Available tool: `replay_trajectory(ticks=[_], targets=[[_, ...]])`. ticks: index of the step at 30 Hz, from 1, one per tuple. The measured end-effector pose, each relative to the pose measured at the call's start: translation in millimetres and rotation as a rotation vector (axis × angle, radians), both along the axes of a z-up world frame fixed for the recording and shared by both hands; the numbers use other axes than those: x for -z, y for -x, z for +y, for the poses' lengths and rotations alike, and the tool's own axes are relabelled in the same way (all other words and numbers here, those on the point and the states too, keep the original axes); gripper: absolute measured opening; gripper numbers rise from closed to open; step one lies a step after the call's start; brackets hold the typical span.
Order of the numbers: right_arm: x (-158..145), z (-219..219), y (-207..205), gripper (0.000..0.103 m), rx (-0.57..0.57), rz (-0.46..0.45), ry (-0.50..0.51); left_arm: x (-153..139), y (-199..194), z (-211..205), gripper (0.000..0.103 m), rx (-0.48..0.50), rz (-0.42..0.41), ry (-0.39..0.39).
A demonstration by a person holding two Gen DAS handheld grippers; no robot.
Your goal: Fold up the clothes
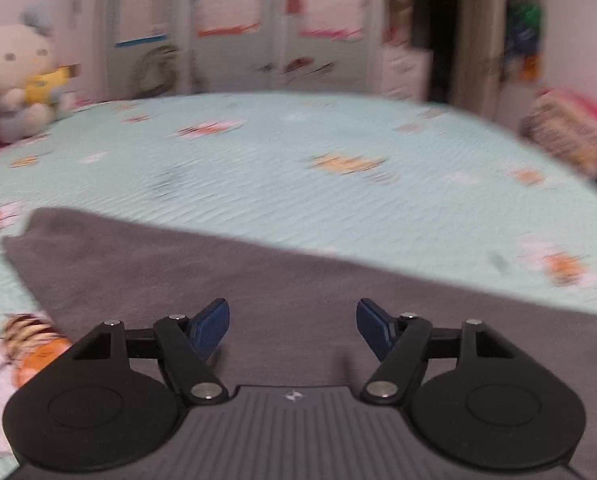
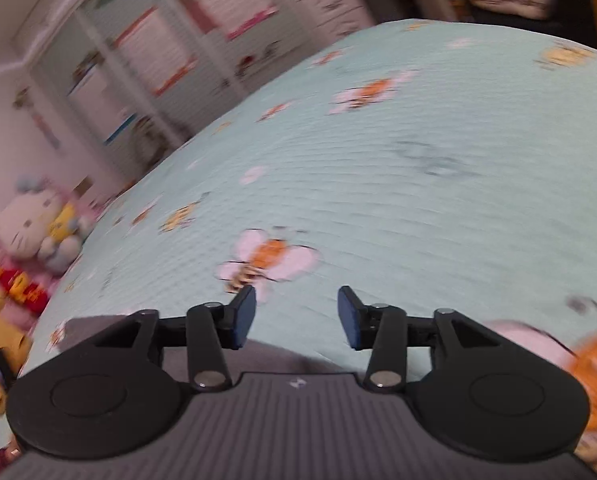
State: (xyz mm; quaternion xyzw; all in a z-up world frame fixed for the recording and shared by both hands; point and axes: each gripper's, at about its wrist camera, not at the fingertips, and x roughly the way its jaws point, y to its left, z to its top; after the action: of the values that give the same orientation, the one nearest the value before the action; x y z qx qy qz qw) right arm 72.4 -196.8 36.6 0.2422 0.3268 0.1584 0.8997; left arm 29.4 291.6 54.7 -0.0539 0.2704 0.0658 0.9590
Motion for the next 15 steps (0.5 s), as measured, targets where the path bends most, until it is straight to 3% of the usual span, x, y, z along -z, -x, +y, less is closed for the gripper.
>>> replay_trajectory(ticks=[3, 5, 8, 9, 12, 14, 15], targets=[[17, -17, 19, 0.051, 0.055, 0.006, -0.025, -5, -1, -33, 0.075, 0.131, 0.028, 0.051], [33, -23, 20, 0.054, 0.059, 0.044, -0.085, 1, -10, -52, 0.076, 0.179, 0.063, 0.045], [52, -18, 15, 0.055, 0.028, 0.080, -0.124, 20, -29, -68, 0.076, 0.160, 0.155, -0.028], [57, -16, 14, 0.056, 0.019, 0.076, -0.133, 28, -36, -70, 0.081, 0.143, 0.193, -0.049], [64, -12, 4, 0.057, -0.017, 0.036, -0.158, 35, -39, -69, 0.097, 0.107, 0.170, -0.124], [65, -7, -4, 0.053, -0.056, 0.036, -0.156, 35, -41, -69, 0.099, 0.085, 0.161, -0.167], [63, -4, -6, 0.034, -0.083, 0.034, -0.137, 34, -42, -67, 0.101, 0.080, 0.164, -0.158]])
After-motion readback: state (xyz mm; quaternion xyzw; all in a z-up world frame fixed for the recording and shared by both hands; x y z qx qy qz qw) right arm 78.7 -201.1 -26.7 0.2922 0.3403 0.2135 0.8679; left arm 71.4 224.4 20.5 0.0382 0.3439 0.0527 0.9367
